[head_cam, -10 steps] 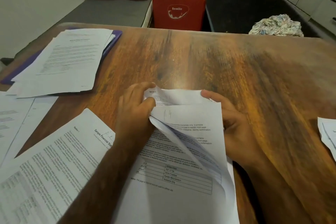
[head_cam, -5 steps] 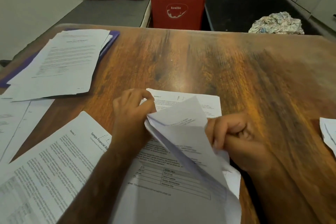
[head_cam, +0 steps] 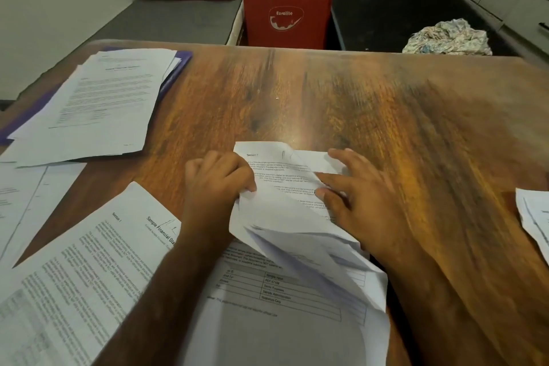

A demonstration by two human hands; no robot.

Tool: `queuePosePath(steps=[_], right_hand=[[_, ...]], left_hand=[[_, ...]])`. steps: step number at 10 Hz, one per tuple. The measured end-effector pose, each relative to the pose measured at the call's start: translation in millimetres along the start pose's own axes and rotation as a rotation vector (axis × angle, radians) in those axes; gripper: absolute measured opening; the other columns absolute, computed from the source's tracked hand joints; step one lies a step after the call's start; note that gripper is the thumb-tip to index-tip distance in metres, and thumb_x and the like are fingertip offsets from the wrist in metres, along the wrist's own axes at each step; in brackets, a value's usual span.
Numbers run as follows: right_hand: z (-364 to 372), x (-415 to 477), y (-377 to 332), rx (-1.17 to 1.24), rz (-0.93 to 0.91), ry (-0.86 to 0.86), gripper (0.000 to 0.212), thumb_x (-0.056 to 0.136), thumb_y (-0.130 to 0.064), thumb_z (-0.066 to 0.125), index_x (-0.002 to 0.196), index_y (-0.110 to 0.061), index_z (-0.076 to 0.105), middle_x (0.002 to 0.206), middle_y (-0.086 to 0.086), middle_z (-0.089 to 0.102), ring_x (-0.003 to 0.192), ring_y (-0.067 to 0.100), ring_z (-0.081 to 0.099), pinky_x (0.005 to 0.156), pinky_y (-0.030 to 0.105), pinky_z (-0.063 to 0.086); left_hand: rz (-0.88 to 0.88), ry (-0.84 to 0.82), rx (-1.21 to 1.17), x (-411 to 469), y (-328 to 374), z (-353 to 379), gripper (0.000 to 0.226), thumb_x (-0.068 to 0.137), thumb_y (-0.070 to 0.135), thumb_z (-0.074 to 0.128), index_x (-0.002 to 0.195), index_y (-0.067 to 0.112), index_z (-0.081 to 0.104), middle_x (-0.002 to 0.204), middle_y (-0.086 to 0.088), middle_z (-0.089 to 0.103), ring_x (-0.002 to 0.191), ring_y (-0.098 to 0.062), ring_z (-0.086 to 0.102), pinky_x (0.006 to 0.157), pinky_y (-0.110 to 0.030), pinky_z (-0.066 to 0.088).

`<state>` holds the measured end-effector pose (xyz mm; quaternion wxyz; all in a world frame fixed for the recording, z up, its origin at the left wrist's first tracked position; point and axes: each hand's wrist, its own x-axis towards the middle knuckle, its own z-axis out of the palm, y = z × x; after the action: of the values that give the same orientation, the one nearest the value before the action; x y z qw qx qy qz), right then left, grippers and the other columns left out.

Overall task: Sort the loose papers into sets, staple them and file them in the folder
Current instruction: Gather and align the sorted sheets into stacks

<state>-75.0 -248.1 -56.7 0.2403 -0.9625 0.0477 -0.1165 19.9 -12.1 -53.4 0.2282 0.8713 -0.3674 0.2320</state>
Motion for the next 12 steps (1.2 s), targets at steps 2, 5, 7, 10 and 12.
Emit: queuePosePath(steps=[2,5,7,10,12], right_hand=[[-9,-16,-5,0.887,-0.090,-0.012,0.048,0.079,0.020,0.077,0.115,-0.012,0.078,0.150,0.001,0.056,0.140,0.018,0.052,0.110,0.040,0.051],[-16,-21,-6,1.075,-0.120,-0.353,0.074,0.078,0.032,0.053,0.143,-0.005,0.053,0.101,0.017,0.078,0.107,0.033,0.074,0.098,0.034,0.055],[-15,-8,-5,0.882,0.128,0.002,0.027,0.099,-0.002,0.056,0.118,-0.009,0.073,0.112,-0.004,0.077,0.106,0.013,0.069,0.092,0.033,0.051],[2,0,3,0.102,0.086,0.042,0.039,0.096,-0.036,0.055,0.130,-0.030,0.073,0.145,-0.001,0.058,0.135,0.021,0.050,0.109,0.049,0.043],[-4,0,-10,0.805,0.223,0.204,0.066,0.082,0.014,0.078,0.128,-0.031,0.069,0.134,-0.007,0.063,0.116,0.009,0.068,0.089,0.030,0.061]], left_hand=[[-0.022,0.052,-0.029,3,2,5,0.016,0.079,0.013,0.066,0.088,0.022,0.056,0.098,-0.008,0.063,0.085,-0.029,0.058,0.076,-0.039,0.032],[-0.414,0.030,-0.190,13,14,1,0.022,0.092,0.037,0.040,0.094,0.023,0.056,0.093,-0.001,0.056,0.085,-0.025,0.054,0.075,-0.045,0.046],[-0.555,0.062,-0.292,19,23,-8,0.019,0.082,0.011,0.071,0.076,0.021,0.057,0.082,0.003,0.056,0.075,-0.009,0.049,0.069,-0.030,0.041],[-0.037,0.082,0.022,1,7,4,0.004,0.080,0.008,0.065,0.077,0.006,0.064,0.099,-0.012,0.063,0.092,-0.026,0.050,0.077,-0.039,0.032],[-0.038,0.092,-0.018,-1,8,3,0.003,0.082,0.009,0.063,0.079,0.008,0.062,0.101,-0.010,0.063,0.095,-0.026,0.051,0.076,-0.043,0.038]])
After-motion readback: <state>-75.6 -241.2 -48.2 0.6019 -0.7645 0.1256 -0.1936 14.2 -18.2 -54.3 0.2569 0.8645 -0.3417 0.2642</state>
